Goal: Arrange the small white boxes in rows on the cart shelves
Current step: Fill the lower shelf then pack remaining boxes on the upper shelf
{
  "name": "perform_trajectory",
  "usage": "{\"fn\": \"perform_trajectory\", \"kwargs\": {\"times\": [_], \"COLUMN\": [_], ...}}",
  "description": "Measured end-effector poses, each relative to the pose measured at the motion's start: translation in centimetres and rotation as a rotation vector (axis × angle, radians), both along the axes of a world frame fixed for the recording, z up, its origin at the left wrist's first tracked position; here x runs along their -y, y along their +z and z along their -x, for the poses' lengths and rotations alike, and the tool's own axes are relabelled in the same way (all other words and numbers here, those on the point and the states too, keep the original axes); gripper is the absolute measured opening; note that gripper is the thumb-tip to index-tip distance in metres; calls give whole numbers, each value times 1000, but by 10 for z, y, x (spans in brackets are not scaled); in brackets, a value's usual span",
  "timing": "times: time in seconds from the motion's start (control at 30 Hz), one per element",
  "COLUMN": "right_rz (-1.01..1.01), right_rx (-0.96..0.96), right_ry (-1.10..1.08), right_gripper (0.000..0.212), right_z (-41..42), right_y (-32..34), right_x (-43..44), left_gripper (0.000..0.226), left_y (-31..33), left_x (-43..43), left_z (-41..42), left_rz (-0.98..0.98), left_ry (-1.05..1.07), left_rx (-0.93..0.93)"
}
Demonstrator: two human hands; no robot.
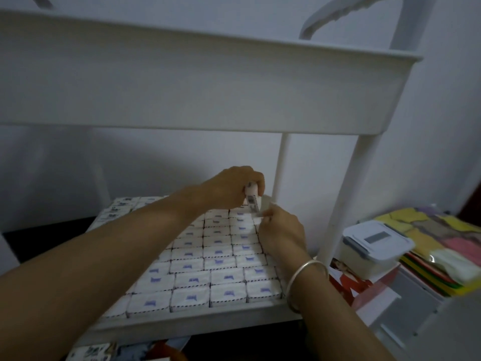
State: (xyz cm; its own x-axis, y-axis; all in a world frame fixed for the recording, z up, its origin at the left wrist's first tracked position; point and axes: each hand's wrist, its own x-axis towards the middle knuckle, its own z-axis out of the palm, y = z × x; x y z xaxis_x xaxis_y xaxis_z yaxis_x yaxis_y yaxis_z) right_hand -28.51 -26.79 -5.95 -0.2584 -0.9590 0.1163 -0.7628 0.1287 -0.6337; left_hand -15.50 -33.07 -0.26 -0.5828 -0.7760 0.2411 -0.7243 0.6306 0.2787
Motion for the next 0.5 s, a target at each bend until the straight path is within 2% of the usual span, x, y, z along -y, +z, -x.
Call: {"fn": "perform_trajectory", "kwargs": {"times": [0.07,0.13,0.23,0.3,0.4,0.43,0.5], "right_rz": [26,43,34,20,-17,-21,-9], "right_rx": [83,112,101,61,28,40,76], "right_ry": [-43,-55,-51,-58,-74,-81,-96], "right_gripper": [20,21,23,22,20,20,16], "right_z": [-1,-1,0,-1,-2,-1,-1], "right_y": [-2,-3,-4,-5,-7,-7,-9], "right_x": [1,2,3,4,7,8,10], "left_gripper": [40,23,14,31,69,71,61], "left_y": [2,0,-6,-11,-16,-17,-17], "left_x": [6,9,14,17,18,19,23], "left_z": [6,13,21,23,24,25,27], "left_rz": [-110,-200,-173,-117,-155,-158,-156], "left_ry": [-62,-92,-71,-74,-30,-4,28], "left_rx": [43,104,77,18,-98,-127,-168]}}
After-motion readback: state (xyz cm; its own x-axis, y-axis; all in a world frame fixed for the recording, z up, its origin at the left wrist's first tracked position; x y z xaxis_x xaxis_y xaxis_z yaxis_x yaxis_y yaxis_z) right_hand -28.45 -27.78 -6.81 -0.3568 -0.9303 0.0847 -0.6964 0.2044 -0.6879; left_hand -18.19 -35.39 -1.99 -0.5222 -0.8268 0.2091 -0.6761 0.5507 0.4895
